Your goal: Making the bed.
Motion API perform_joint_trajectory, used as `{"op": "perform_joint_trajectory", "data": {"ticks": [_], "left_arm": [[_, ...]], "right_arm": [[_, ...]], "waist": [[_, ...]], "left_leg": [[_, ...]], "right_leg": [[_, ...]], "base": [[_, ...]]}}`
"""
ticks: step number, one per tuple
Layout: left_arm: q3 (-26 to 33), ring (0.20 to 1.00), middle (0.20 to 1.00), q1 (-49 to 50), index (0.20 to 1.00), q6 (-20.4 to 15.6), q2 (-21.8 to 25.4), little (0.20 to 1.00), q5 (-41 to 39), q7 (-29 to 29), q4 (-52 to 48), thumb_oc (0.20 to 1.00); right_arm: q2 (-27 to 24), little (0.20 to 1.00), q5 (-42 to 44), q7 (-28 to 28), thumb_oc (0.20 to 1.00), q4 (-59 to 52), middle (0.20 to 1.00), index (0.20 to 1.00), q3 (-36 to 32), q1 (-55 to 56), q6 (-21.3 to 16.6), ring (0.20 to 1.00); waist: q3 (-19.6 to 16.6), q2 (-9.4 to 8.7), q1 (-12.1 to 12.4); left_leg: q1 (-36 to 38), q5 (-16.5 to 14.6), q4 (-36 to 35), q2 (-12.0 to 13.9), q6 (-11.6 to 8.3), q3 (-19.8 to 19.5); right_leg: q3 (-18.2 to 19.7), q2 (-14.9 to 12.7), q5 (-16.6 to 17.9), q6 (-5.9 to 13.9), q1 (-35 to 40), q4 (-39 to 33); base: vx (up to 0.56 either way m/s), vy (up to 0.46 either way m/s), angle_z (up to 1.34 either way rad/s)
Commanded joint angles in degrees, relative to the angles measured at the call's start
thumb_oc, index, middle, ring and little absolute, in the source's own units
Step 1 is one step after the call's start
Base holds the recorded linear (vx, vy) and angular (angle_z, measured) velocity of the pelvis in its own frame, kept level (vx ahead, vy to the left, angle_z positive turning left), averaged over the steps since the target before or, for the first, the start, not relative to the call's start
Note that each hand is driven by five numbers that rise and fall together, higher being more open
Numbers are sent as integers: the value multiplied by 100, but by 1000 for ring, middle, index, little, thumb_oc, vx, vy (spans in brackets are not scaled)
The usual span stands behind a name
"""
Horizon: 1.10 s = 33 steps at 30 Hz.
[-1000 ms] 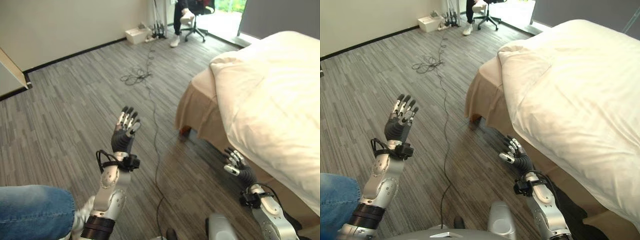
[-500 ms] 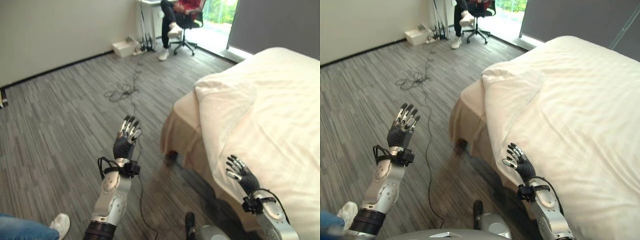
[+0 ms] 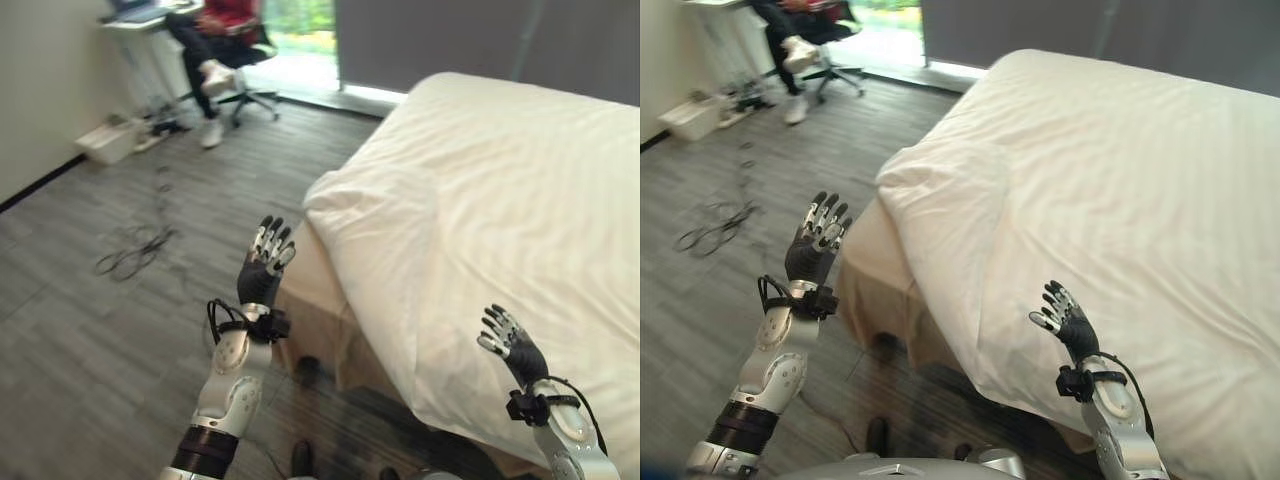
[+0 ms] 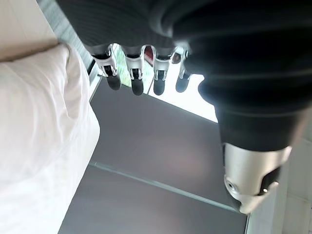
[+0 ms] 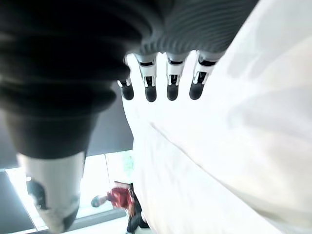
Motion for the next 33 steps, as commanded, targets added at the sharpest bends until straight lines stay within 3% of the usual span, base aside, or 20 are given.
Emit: {"op": "perform_joint_trajectory", "data": {"ticks": [1,3,4,5,7,8,9,11,13,14,15,17,19,21,24,25,27,28,30,33], "left_arm": [[137,1000,1000,-132,1000,-392,136,1000,0,-150,-418,1000],[-13,1000,1000,-168,1000,-356,176,1000,-7,-200,-412,1000],[-98,1000,1000,-179,1000,-334,225,1000,60,-160,-378,1000],[-98,1000,1000,-183,1000,-336,229,1000,60,-160,-374,1000],[6,1000,1000,-76,1000,-349,359,1000,145,-67,-447,1000],[162,1000,1000,30,1000,-318,449,1000,175,-12,-423,1000],[165,1000,1000,29,1000,-317,451,1000,175,-12,-423,1000],[296,1000,1000,186,1000,-227,451,1000,243,-44,-362,1000],[399,1000,1000,422,1000,-137,378,1000,277,-113,-415,1000],[400,1000,1000,421,1000,-136,378,1000,277,-114,-415,1000],[459,1000,1000,526,1000,-109,362,1000,465,-121,-455,1000],[451,1000,1000,547,1000,-128,240,1000,359,-185,-339,1000],[353,1000,1000,501,1000,-96,157,1000,299,-202,-324,1000],[280,1000,1000,505,1000,-72,134,1000,243,-202,-354,1000],[277,1000,1000,494,1000,-79,136,1000,236,-187,-383,1000],[401,1000,1000,586,1000,-86,167,1000,194,-246,-481,1000],[448,1000,1000,593,1000,-106,193,1000,115,-260,-573,1000],[483,1000,1000,592,1000,-136,214,1000,65,-264,-714,1000],[525,1000,1000,555,1000,-142,204,1000,54,-214,-686,1000],[614,1000,1000,661,1000,-166,201,1000,74,-176,-754,1000]], "right_arm": [[-50,1000,-35,104,1000,-244,1000,1000,-82,233,-93,1000],[89,1000,-30,83,1000,-185,1000,1000,-111,267,-63,1000],[252,1000,-23,14,1000,-126,1000,1000,-25,162,-38,1000],[256,1000,-24,13,1000,-123,1000,1000,-22,157,-39,1000],[387,1000,210,61,1000,-156,1000,1000,193,-38,-14,1000],[482,1000,317,188,1000,-122,1000,1000,445,-157,31,1000],[484,1000,317,188,1000,-121,1000,1000,446,-161,30,1000],[394,1000,100,263,1000,-77,1000,1000,629,-216,89,1000],[349,1000,123,411,1000,-65,1000,1000,692,-204,157,1000],[350,1000,123,411,1000,-66,1000,1000,692,-205,157,1000],[306,1000,25,403,1000,-73,1000,1000,648,-152,143,1000],[293,1000,83,426,1000,-139,1000,1000,588,-70,131,1000],[273,1000,187,390,1000,-195,1000,1000,473,-10,59,1000],[291,1000,180,304,1000,-178,1000,1000,420,9,61,1000],[290,1000,175,285,1000,-160,1000,1000,434,-43,68,1000],[346,1000,340,308,1000,10,1000,1000,613,-221,67,1000],[316,1000,402,311,1000,32,1000,1000,683,-271,61,1000],[258,1000,380,328,1000,86,1000,1000,780,-352,71,1000],[89,1000,161,312,1000,185,1000,1000,900,-571,121,1000],[3,1000,287,375,1000,-34,1000,1000,913,-643,151,1000]], "waist": [[-146,44,-58],[-190,28,-151],[-171,-35,-168],[-173,-43,-129],[-63,-77,-60],[73,-29,195],[63,-36,185],[120,11,346],[118,30,295],[101,29,300],[98,37,203],[-3,-68,160],[-81,-134,129],[-98,-75,66],[-68,-35,75],[-85,-114,209],[3,-152,314],[136,-155,430],[236,-192,553],[183,-316,580]], "left_leg": [[5,285,-220,406,-45,532],[201,110,-571,258,132,944],[383,-17,-652,82,381,1373],[390,-24,-651,81,386,1417],[534,-108,-626,-6,521,1729],[634,-203,-600,-45,608,2037],[613,-187,-601,-55,609,2029],[536,-220,-522,-112,700,2464],[502,-106,-595,-158,793,2807],[477,-92,-596,-159,793,2813],[531,-70,-644,-199,824,2840],[547,-79,-653,-307,795,2907],[556,-82,-727,-342,758,3107],[615,-32,-806,-354,782,3268],[591,-3,-800,-333,804,3314],[355,-7,-287,-340,722,3366],[83,42,195,-310,647,3327],[-271,85,773,-333,567,3034],[-452,144,822,-380,417,2603],[-163,158,734,156,301,2366]], "right_leg": [[-167,-807,353,660,-551,144],[-80,-1098,507,870,-754,256],[73,-1236,843,1010,-1087,582],[120,-1231,842,1014,-1114,596],[-2,-1254,1482,1016,-1467,802],[-1228,-1495,1386,830,-1670,882],[-1234,-1505,1402,832,-1680,869],[-2562,-1496,916,642,-1650,1137],[-2519,-910,394,581,-1609,1755],[-2513,-909,413,579,-1633,1745],[-2217,-706,525,608,-1850,1892],[-2100,-516,375,470,-1414,1214],[-2312,-471,457,402,-1221,762],[-2453,-364,479,469,-1302,873],[-2434,-333,407,496,-1425,1141],[-2313,-437,460,356,-1086,457],[-2333,-476,492,298,-999,340],[-2348,-479,525,235,-989,298],[-2359,-557,595,248,-1001,206],[-2182,-789,698,381,-1028,120]], "base": [[199,527,-59],[156,588,-53],[110,482,-79],[103,427,-106],[-1,322,-115],[-55,326,-107],[-100,385,-108],[-165,318,-115],[-177,348,-133],[-116,267,-98],[-5,103,-58],[-6,91,-43],[-43,14,-19],[-93,8,4],[-101,-37,-9],[-76,-130,-18],[-126,-118,-23],[-182,-53,-19],[-135,25,-12],[-23,106,-24]]}}
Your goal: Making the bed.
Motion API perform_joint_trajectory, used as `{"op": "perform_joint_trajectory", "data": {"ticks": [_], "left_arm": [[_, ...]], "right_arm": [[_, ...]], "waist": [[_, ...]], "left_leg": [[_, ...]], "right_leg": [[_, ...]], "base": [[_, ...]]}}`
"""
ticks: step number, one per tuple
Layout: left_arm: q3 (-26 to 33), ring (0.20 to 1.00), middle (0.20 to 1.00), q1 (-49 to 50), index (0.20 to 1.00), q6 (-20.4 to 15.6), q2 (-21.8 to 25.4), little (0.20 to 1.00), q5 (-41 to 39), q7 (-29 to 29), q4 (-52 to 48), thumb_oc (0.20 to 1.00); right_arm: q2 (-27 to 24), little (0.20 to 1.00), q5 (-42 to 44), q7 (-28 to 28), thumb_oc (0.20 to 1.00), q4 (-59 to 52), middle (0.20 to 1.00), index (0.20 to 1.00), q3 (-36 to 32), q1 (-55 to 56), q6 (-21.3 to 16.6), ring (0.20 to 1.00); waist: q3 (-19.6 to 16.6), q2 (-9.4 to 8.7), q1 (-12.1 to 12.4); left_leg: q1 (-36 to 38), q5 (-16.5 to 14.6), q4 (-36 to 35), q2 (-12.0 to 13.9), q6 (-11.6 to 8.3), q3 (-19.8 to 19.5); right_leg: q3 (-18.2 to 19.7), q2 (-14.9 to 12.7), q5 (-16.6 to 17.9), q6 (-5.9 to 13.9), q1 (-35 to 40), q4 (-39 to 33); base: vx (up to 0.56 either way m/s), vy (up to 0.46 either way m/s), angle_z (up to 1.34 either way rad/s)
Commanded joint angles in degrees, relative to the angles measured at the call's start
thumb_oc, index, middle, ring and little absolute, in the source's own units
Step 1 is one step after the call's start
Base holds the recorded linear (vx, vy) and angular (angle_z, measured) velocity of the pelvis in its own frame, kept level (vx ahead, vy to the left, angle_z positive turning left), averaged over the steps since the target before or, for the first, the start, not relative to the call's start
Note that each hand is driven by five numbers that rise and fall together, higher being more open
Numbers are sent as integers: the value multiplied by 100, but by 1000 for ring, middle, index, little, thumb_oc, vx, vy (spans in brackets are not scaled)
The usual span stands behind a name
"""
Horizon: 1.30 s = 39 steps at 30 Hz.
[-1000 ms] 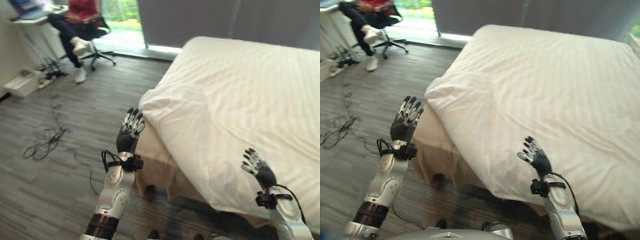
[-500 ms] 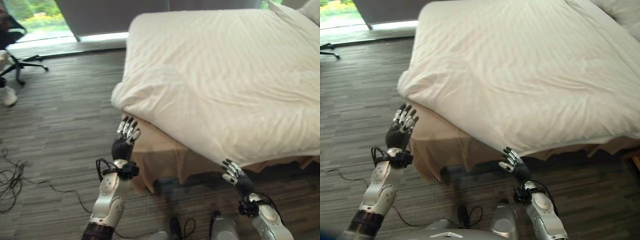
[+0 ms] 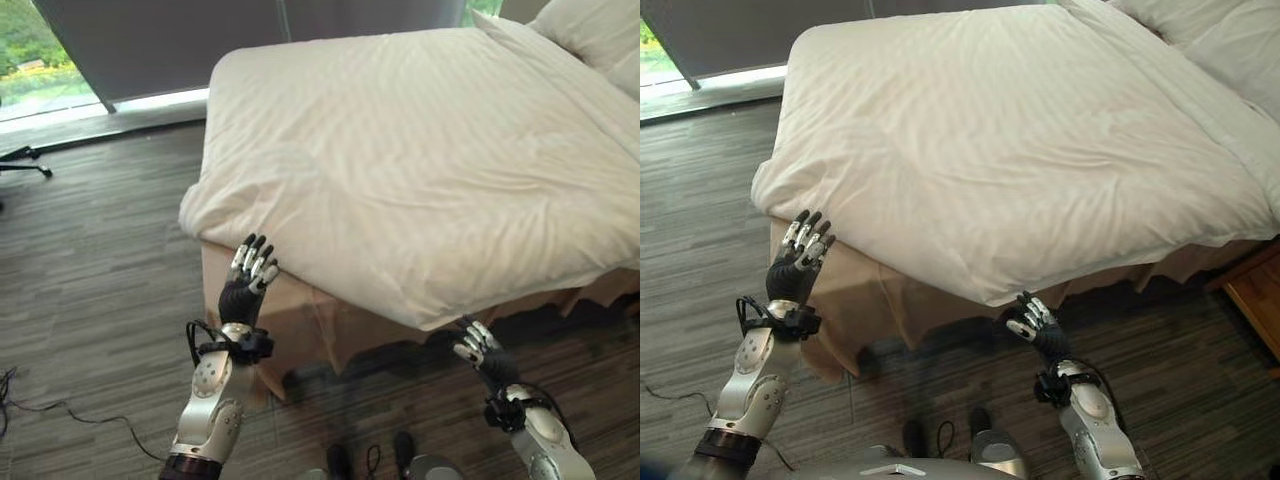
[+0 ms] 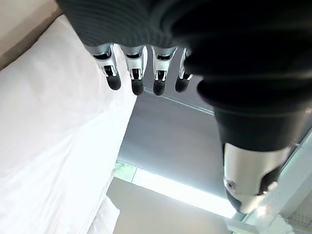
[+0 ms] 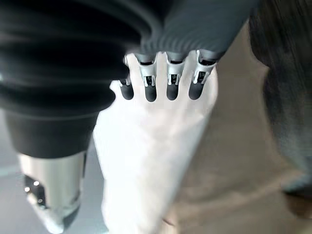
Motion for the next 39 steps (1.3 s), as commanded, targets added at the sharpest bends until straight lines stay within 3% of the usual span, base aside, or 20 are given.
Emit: {"op": "perform_joint_trajectory", "data": {"ticks": [1,4,5,8,10,12,13,14,16,20,21,23,24,25,26,27,29,32,35,39], "left_arm": [[258,1000,1000,-56,1000,-322,38,1000,43,34,-284,1000],[240,1000,1000,-151,1000,-394,-15,1000,-59,133,-254,1000],[195,1000,1000,-217,1000,-392,-58,1000,-95,109,-274,1000],[104,1000,1000,-299,1000,-396,-82,1000,-118,46,-261,1000],[-40,1000,1000,-440,1000,-392,-74,1000,-138,8,-183,1000],[-128,1000,1000,-513,1000,-396,-52,1000,-126,10,-127,1000],[-172,1000,1000,-582,1000,-400,22,1000,-98,15,-71,1000],[-175,1000,1000,-583,1000,-400,24,1000,-99,14,-70,1000],[-243,1000,1000,-617,1000,-385,79,1000,-92,8,80,1000],[-219,1000,1000,-528,1000,-326,264,1000,143,37,175,1000],[-175,1000,1000,-482,1000,-302,308,1000,168,20,138,1000],[-159,1000,1000,-472,1000,-258,339,1000,191,-23,195,1000],[-197,1000,1000,-513,1000,-192,360,1000,305,-15,270,1000],[-196,1000,1000,-515,1000,-191,360,1000,305,-15,271,1000],[-182,1000,1000,-471,1000,-117,338,1000,350,-7,254,1000],[-181,1000,1000,-471,1000,-116,339,1000,350,-7,253,1000],[-126,1000,1000,-301,1000,-55,205,1000,294,-3,204,1000],[-56,1000,1000,-160,1000,-42,129,1000,257,-62,200,1000],[-22,1000,1000,-73,1000,-44,93,1000,228,-58,332,1000],[44,1000,1000,14,1000,-53,50,1000,143,-128,297,1000]], "right_arm": [[-164,1000,205,146,1000,-470,1000,1000,-180,-311,-265,1000],[-171,1000,266,101,1000,-382,1000,1000,-114,-276,-262,1000],[-201,1000,278,117,1000,-349,1000,1000,-138,-151,-245,1000],[-260,1000,229,142,1000,-328,1000,1000,-195,-18,-236,1000],[-317,1000,139,107,1000,-330,1000,1000,-339,123,-244,1000],[-301,1000,148,45,1000,-328,1000,1000,-406,126,-262,1000],[-184,1000,177,-24,1000,-342,1000,1000,-497,161,-265,1000],[-182,1000,176,-25,1000,-346,1000,1000,-499,164,-263,1000],[17,1000,198,-95,1000,-300,1000,1000,-541,193,-251,1000],[502,1000,586,-183,1000,-288,1000,1000,-496,267,-282,1000],[535,1000,601,-118,1000,-252,1000,1000,-461,282,-267,1000],[525,1000,647,-11,1000,-259,1000,1000,-359,317,-226,1000],[467,1000,576,65,1000,-323,1000,1000,-338,359,-207,1000],[468,1000,576,65,1000,-324,1000,1000,-338,357,-206,1000],[425,1000,524,49,1000,-323,1000,1000,-408,358,-214,1000],[426,1000,524,48,1000,-324,1000,1000,-407,357,-214,1000],[377,1000,483,-13,1000,-185,1000,1000,-440,243,-237,1000],[319,1000,425,-8,1000,-195,1000,1000,-445,162,-252,1000],[240,1000,402,8,1000,-290,1000,1000,-399,95,-276,1000],[215,1000,512,72,1000,-219,1000,1000,-291,65,-233,1000]], "waist": [[-126,28,-19],[-206,170,-125],[-271,310,-212],[-317,436,-294],[-328,537,-391],[-300,597,-382],[-293,573,-455],[-287,561,-448],[-341,440,-526],[-328,350,-599],[-248,378,-614],[-96,463,-712],[-43,543,-722],[-55,541,-722],[-68,576,-644],[-78,578,-646],[-149,559,-496],[-227,497,-434],[-372,334,-283],[-429,200,-188]], "left_leg": [[740,650,-547,933,-228,-291],[1165,1242,-720,1447,-391,-612],[1330,1574,-1006,1695,-534,-726],[1445,1728,-1367,1888,-689,-644],[1435,1647,-1661,1989,-802,-385],[1379,1355,-1751,1880,-758,-384],[1486,851,-1993,1713,-697,-249],[1497,847,-1992,1699,-690,-241],[1600,232,-2166,1255,-490,-52],[1782,-44,-2166,721,-170,284],[1844,-16,-2166,664,-78,301],[1821,86,-2166,638,0,353],[1784,135,-2166,576,174,392],[1766,147,-2166,573,172,392],[1704,154,-2166,443,315,499],[1687,166,-2166,445,314,497],[1637,181,-2166,329,405,702],[1628,184,-2166,309,407,805],[1564,187,-2116,294,362,985],[1468,176,-1795,402,249,1070]], "right_leg": [[40,-228,306,639,-38,-33],[201,-300,369,808,-237,29],[207,-346,386,880,-253,31],[144,-423,390,921,-230,20],[94,-651,399,1013,-267,61],[118,-776,430,1082,-383,166],[184,-1045,657,1213,-463,171],[191,-1058,662,1220,-453,160],[295,-1407,1153,1422,-527,-90],[551,-1749,1915,1448,-797,-150],[592,-1701,1964,1358,-976,85],[885,-1254,1546,1251,-1083,859],[702,-809,996,1059,-1092,1614],[705,-811,1008,1056,-1109,1610],[127,-550,502,856,-971,2029],[123,-549,519,852,-979,2013],[-629,-206,92,718,-904,2291],[-821,-7,-53,676,-800,2112],[-1021,65,-123,565,-399,1198],[-705,227,-79,503,49,460]], "base": [[-20,178,-19],[-46,264,-39],[-37,310,-22],[-18,329,9],[-40,348,17],[-85,461,35],[-80,433,38],[-49,472,25],[-1,431,-10],[5,516,-43],[-86,476,-53],[-170,482,-54],[-155,383,-23],[-189,456,-23],[-97,207,-20],[-119,292,-27],[-90,199,-35],[-29,59,-58],[19,-82,-34],[25,-134,-21]]}}
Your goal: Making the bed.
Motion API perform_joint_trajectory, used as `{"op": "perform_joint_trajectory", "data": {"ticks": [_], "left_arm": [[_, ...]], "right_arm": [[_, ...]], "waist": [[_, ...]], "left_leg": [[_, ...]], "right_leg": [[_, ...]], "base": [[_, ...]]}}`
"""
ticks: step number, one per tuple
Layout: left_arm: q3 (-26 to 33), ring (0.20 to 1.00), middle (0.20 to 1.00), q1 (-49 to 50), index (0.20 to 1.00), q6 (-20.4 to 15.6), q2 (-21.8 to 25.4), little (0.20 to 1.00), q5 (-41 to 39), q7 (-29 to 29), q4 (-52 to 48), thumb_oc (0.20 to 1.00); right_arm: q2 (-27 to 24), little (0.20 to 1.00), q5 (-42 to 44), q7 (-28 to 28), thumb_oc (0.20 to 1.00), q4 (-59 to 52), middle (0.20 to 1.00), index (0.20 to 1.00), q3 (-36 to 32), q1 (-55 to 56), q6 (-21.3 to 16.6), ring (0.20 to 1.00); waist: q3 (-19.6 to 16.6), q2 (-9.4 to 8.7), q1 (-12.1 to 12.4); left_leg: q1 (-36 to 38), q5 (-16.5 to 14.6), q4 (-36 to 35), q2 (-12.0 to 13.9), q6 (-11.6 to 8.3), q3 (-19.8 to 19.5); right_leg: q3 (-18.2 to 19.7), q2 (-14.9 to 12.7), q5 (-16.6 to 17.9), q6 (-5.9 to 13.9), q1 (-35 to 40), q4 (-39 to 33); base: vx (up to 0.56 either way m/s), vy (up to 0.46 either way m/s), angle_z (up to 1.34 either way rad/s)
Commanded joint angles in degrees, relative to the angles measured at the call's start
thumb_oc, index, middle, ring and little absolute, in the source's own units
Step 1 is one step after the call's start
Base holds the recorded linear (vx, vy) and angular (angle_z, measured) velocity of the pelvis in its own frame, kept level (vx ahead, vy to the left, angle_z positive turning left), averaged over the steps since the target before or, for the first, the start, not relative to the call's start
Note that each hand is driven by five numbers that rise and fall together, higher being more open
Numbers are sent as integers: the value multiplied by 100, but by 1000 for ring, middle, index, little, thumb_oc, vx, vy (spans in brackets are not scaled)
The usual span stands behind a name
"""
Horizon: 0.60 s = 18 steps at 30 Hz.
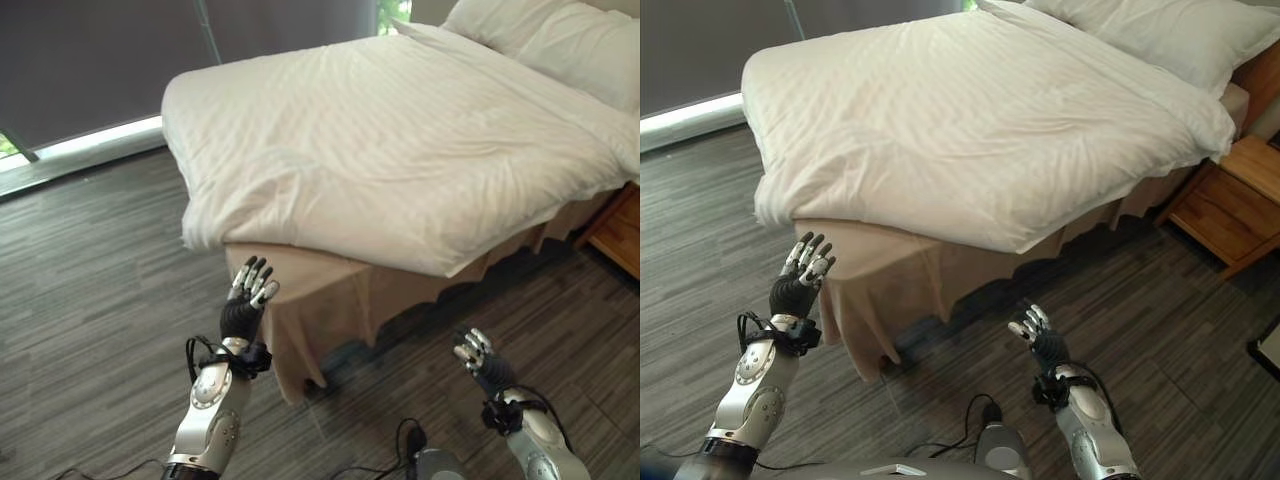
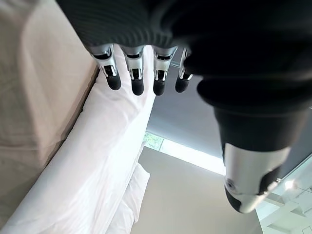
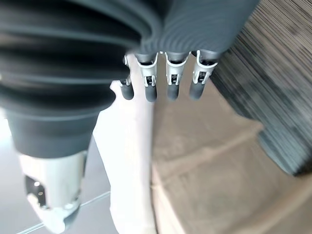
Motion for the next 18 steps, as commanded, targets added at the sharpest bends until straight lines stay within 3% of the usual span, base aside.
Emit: {"op": "perform_joint_trajectory", "data": {"ticks": [1,3,4,5,7,9,11,18], "left_arm": [[227,1000,1000,-171,1000,-239,81,1000,36,-168,-247,1000],[226,1000,1000,-223,1000,-247,82,1000,38,-195,-234,1000],[201,1000,1000,-278,1000,-260,84,1000,45,-160,-168,1000],[223,1000,1000,-276,1000,-286,66,1000,12,-61,-192,1000],[253,1000,1000,-248,1000,-287,55,1000,19,-59,-197,1000],[320,1000,1000,-161,1000,-288,41,1000,66,-55,-175,1000],[351,1000,1000,-123,1000,-299,80,1000,154,-68,-134,1000],[518,1000,1000,-407,1000,-351,439,1000,600,0,-151,1000]], "right_arm": [[-52,1000,118,111,1000,-152,1000,1000,94,-243,-260,1000],[-129,1000,82,133,1000,-69,1000,1000,107,-242,-270,1000],[-181,1000,63,104,1000,-34,1000,1000,107,-275,-277,1000],[-225,1000,76,101,1000,-78,1000,1000,125,-299,-269,1000],[-237,1000,59,125,1000,-74,1000,1000,116,-303,-267,1000],[-280,1000,-18,170,1000,-78,1000,1000,55,-219,-251,1000],[-314,1000,-30,193,1000,-107,1000,1000,-65,-108,-286,1000],[-237,1000,-148,295,1000,-120,1000,1000,-271,180,-297,1000]], "waist": [[-42,-207,111],[79,-321,157],[198,-324,218],[241,-375,344],[213,-402,365],[164,-409,378],[124,-306,403],[-27,-53,256]], "left_leg": [[-256,610,191,-266,32,-394],[-652,835,1109,-41,-151,-412],[-883,891,1539,12,-207,-666],[-1088,847,1586,-246,-175,-1352],[-1145,844,1400,-305,-166,-1556],[-1177,879,964,-187,-212,-1666],[-1225,1100,386,-235,-233,-1824],[-703,1140,-316,-382,-179,-1676]], "right_leg": [[131,159,-361,61,637,-174],[177,170,-350,-60,816,-325],[189,196,-367,-132,878,-344],[314,168,-387,-149,943,-429],[367,137,-382,-130,954,-456],[411,80,-410,-68,1031,-515],[505,127,-472,-51,1165,-619],[733,199,-525,-45,1211,-680]], "base": [[19,-122,-27],[-18,-180,-30],[-25,-125,-19],[16,-63,-21],[56,-23,-42],[115,17,-43],[170,35,-41],[122,98,-28]]}}
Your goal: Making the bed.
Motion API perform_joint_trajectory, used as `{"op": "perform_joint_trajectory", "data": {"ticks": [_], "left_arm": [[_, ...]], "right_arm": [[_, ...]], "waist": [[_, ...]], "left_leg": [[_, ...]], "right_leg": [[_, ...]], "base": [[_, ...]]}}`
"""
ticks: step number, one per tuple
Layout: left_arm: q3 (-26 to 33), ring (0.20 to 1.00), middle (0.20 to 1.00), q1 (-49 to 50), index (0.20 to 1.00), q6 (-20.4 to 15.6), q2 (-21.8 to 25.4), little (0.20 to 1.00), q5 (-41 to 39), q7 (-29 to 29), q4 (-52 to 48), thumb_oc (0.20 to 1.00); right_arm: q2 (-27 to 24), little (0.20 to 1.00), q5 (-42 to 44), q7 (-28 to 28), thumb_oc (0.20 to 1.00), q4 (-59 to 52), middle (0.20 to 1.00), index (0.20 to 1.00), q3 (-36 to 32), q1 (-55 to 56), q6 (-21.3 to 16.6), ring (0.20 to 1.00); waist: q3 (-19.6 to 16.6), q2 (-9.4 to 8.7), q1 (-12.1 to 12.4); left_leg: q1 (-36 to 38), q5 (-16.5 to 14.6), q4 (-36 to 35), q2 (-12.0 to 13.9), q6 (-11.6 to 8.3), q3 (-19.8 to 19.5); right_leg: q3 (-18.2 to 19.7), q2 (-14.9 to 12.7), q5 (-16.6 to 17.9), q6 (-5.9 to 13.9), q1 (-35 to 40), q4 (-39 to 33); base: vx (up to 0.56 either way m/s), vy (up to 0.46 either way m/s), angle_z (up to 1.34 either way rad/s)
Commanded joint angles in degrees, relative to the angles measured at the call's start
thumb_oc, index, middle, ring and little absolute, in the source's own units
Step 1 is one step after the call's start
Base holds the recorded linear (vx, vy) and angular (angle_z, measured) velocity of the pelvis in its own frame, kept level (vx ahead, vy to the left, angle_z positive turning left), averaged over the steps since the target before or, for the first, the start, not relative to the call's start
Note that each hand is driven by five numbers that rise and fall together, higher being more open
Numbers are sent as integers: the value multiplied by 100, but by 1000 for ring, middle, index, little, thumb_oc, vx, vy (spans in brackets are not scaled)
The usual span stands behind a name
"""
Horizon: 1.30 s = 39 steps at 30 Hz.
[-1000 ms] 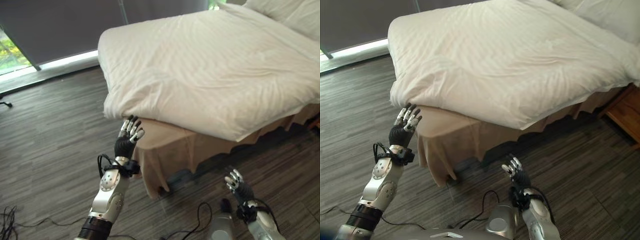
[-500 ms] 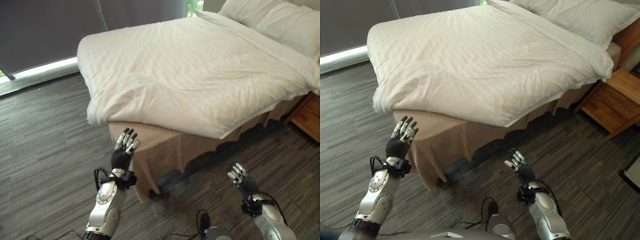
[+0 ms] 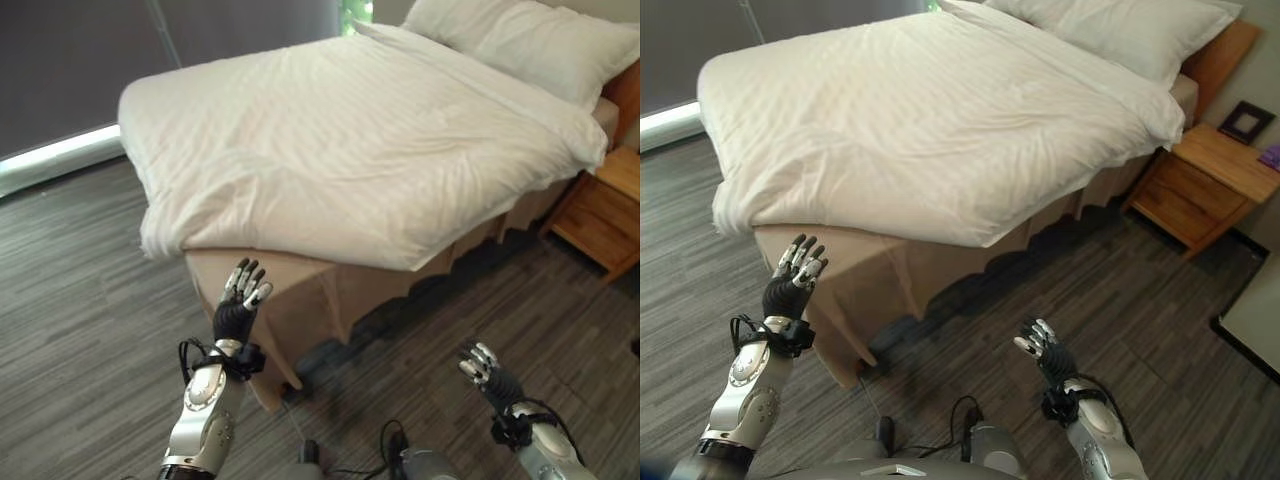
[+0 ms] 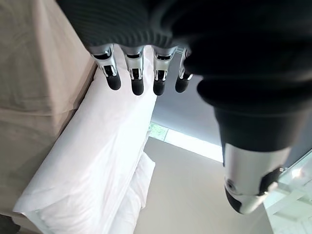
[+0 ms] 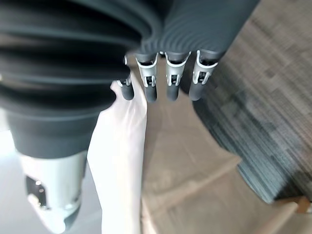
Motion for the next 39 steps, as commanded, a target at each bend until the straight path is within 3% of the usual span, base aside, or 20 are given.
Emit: {"op": "perform_joint_trajectory", "data": {"ticks": [1,5,12,13,15,17,22,23,25,27,30,31,36,39], "left_arm": [[412,1000,1000,-461,1000,-340,386,1000,519,34,-192,1000],[748,1000,1000,-802,1000,-269,984,1000,1069,235,63,1000],[916,1000,1000,-1245,1000,-274,1655,1000,1225,334,735,1000],[932,1000,1000,-1450,1000,-234,1960,1000,1222,338,1095,1000],[918,1000,1000,-1541,1000,-214,2089,1000,1232,341,1250,1000],[790,1000,1000,-2008,1000,-126,2635,1000,1528,431,1815,1000],[15,1000,1000,-3565,1000,23,3668,1000,1919,513,3381,1000],[-516,1000,1000,-4375,1000,129,3981,1000,2283,552,4115,1000],[-693,1000,1000,-4710,1000,135,3967,1000,2218,593,4218,1000],[-1489,1000,1000,-5933,1000,273,4207,1000,2521,557,5193,1000],[-1920,1000,1000,-6642,1000,318,4263,1000,2578,557,5758,1000],[-2514,1000,1000,-7459,1000,365,4324,1000,2861,591,6215,1000],[-3194,1000,1000,-8512,1000,519,4454,1000,3276,764,6743,1000],[-3226,1000,1000,-8851,1000,591,4505,1000,3207,878,7030,1000]], "right_arm": [[65,1000,-112,158,1000,-265,1000,1000,-68,-22,-278,1000],[97,1000,-190,364,1000,-219,1000,1000,-51,128,-164,1000],[69,1000,-198,673,1000,-240,1000,1000,-32,254,-36,1000],[21,1000,-194,740,1000,-229,1000,1000,-24,272,1,1000],[23,1000,-196,762,1000,-238,1000,1000,-28,288,17,1000],[-23,1000,-182,807,1000,-267,1000,1000,-24,309,24,1000],[-122,1000,-111,871,1000,-216,1000,1000,80,337,42,1000],[-171,1000,-81,904,1000,-209,1000,1000,161,380,57,1000],[-138,1000,-65,902,1000,-208,1000,1000,146,414,62,1000],[-234,1000,-33,904,1000,-128,1000,1000,249,362,97,1000],[-262,1000,39,906,1000,-117,1000,1000,278,333,109,1000],[-330,1000,148,897,1000,-118,1000,1000,307,269,100,1000],[-382,1000,352,827,1000,-145,1000,1000,318,184,75,1000],[-387,1000,417,821,1000,-178,1000,1000,277,243,89,1000]], "waist": [[-144,-179,-100],[-212,-161,-170],[-269,-214,-224],[-273,-219,-265],[-282,-226,-272],[-292,-233,-308],[-238,-228,-435],[-218,-233,-501],[-203,-268,-480],[-133,-274,-590],[-76,-307,-620],[43,-329,-678],[334,-365,-754],[504,-390,-788]], "left_leg": [[149,822,-608,-131,-151,82],[279,697,-665,-149,-81,243],[368,573,-665,-160,-59,385],[366,541,-665,-167,-60,430],[357,535,-665,-165,-61,442],[317,525,-665,-156,-70,469],[189,539,-665,-129,-85,575],[131,548,-665,-111,-91,640],[84,549,-665,-109,-93,658],[-78,581,-665,-71,-106,735],[-210,612,-665,-56,-112,774],[-403,668,-665,-38,-122,794],[-770,780,-665,-39,-126,834],[-1011,835,-665,-41,-123,866]], "right_leg": [[162,-164,365,115,1463,-1157],[306,-208,427,211,1456,-1212],[405,-233,453,300,1469,-1286],[438,-234,468,331,1452,-1305],[450,-237,471,338,1442,-1309],[458,-235,486,364,1385,-1312],[505,-224,569,433,1200,-1312],[547,-215,603,468,1113,-1312],[565,-209,619,477,1056,-1312],[606,-199,692,515,852,-1312],[623,-184,744,531,692,-1312],[621,-183,810,552,508,-1312],[616,-203,976,591,124,-1312],[606,-230,1046,601,-98,-1312]], "base": [[77,52,-47],[97,97,-14],[70,51,-17],[36,31,-8],[35,32,-8],[29,32,-3],[-2,7,1],[-8,33,4],[-6,7,-6],[-47,31,-19],[-62,30,-17],[-80,33,-10],[-76,41,0],[-33,52,-3]]}}
